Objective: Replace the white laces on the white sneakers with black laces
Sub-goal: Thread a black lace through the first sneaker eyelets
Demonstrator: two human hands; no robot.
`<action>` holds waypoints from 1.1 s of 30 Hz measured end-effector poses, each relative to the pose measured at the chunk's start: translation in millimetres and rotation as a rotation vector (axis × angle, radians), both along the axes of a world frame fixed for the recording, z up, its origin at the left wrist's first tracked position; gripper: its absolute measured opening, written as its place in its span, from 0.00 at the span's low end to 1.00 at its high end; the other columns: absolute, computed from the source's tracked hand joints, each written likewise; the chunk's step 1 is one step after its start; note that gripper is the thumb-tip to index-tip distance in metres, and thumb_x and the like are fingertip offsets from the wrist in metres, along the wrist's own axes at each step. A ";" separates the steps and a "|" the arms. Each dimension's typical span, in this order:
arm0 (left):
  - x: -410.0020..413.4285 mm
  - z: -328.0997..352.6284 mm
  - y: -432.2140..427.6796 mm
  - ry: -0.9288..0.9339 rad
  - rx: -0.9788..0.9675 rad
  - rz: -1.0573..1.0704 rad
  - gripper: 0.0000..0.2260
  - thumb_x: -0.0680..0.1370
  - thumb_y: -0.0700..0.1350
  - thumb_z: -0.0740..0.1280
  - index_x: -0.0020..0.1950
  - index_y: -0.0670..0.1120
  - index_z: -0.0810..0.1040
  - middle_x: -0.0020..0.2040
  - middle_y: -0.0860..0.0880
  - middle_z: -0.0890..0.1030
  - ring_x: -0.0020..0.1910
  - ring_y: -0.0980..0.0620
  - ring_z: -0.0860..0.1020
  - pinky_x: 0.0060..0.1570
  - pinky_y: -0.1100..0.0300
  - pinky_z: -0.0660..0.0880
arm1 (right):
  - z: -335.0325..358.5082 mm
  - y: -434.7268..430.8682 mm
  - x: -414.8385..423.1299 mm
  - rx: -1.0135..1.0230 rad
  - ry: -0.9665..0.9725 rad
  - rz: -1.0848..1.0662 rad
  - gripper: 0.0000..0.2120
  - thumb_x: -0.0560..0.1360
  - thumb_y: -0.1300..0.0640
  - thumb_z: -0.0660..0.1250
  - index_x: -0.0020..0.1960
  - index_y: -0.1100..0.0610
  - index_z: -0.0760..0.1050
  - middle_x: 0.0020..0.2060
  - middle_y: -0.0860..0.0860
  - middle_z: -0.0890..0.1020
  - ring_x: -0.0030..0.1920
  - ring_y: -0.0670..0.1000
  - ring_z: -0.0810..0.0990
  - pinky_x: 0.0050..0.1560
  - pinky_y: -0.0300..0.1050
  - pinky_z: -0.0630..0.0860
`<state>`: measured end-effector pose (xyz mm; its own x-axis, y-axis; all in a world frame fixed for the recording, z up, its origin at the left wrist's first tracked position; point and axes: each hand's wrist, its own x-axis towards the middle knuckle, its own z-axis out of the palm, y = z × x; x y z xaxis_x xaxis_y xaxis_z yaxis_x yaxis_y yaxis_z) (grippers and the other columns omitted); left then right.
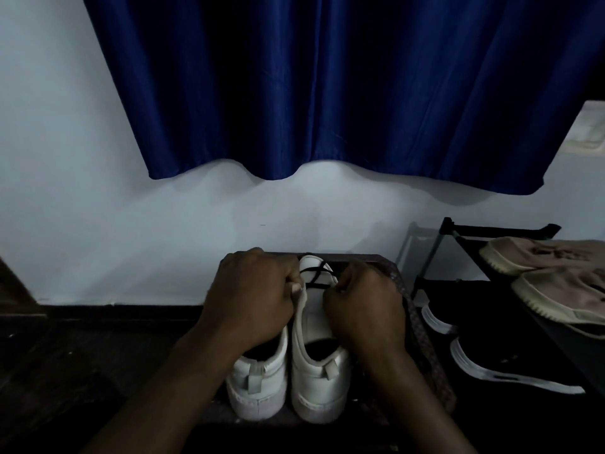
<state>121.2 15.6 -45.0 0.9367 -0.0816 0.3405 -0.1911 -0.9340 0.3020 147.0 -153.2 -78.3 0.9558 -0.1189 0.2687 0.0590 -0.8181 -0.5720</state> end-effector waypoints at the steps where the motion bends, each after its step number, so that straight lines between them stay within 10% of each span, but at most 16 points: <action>1: -2.9 2.5 1.2 -0.011 -0.072 -0.015 0.04 0.75 0.52 0.67 0.45 0.55 0.82 0.40 0.55 0.82 0.47 0.53 0.80 0.51 0.53 0.75 | -0.6 -1.0 -0.2 0.008 0.000 -0.013 0.05 0.70 0.53 0.67 0.43 0.54 0.76 0.44 0.51 0.83 0.48 0.59 0.82 0.43 0.47 0.75; 10: -21.3 36.8 9.4 -0.174 -1.523 -0.195 0.02 0.78 0.40 0.68 0.45 0.44 0.78 0.37 0.46 0.82 0.44 0.44 0.85 0.53 0.48 0.82 | 4.1 1.1 -4.2 0.038 0.026 0.004 0.06 0.71 0.53 0.65 0.45 0.54 0.76 0.47 0.51 0.82 0.50 0.60 0.81 0.47 0.49 0.77; 15: -16.2 51.5 41.5 -0.320 -1.894 -0.419 0.07 0.83 0.39 0.60 0.47 0.45 0.75 0.39 0.50 0.79 0.42 0.53 0.82 0.52 0.55 0.81 | 4.9 0.8 -2.2 0.044 0.012 0.033 0.05 0.71 0.54 0.65 0.45 0.54 0.75 0.47 0.51 0.82 0.51 0.60 0.81 0.46 0.49 0.77; 17: -11.4 52.1 53.9 -0.333 -1.827 -0.330 0.08 0.82 0.38 0.61 0.47 0.47 0.75 0.40 0.52 0.80 0.39 0.56 0.80 0.46 0.61 0.80 | 3.5 0.5 -1.8 0.068 0.017 0.038 0.04 0.71 0.54 0.65 0.45 0.53 0.75 0.46 0.50 0.82 0.50 0.59 0.81 0.45 0.48 0.76; 20: -8.6 39.3 45.1 -0.175 -1.219 0.094 0.12 0.81 0.36 0.63 0.43 0.51 0.79 0.37 0.54 0.80 0.30 0.58 0.73 0.32 0.64 0.71 | 0.8 -0.1 -1.4 0.158 0.043 0.024 0.03 0.70 0.55 0.65 0.43 0.50 0.76 0.42 0.47 0.81 0.47 0.57 0.81 0.42 0.46 0.72; 24: -9.3 13.9 23.4 0.028 -0.439 0.024 0.08 0.75 0.42 0.76 0.48 0.56 0.83 0.45 0.55 0.78 0.41 0.61 0.78 0.45 0.65 0.73 | -3.7 -3.0 0.0 0.276 0.073 0.031 0.01 0.70 0.55 0.67 0.41 0.49 0.76 0.39 0.46 0.82 0.44 0.52 0.80 0.41 0.44 0.69; 33: 8.1 -6.6 1.6 0.118 0.048 0.031 0.11 0.74 0.52 0.63 0.46 0.55 0.86 0.47 0.56 0.85 0.52 0.50 0.78 0.56 0.56 0.72 | -12.7 -14.4 -2.8 0.601 0.189 0.183 0.05 0.69 0.58 0.75 0.42 0.51 0.80 0.35 0.48 0.84 0.34 0.44 0.80 0.37 0.43 0.76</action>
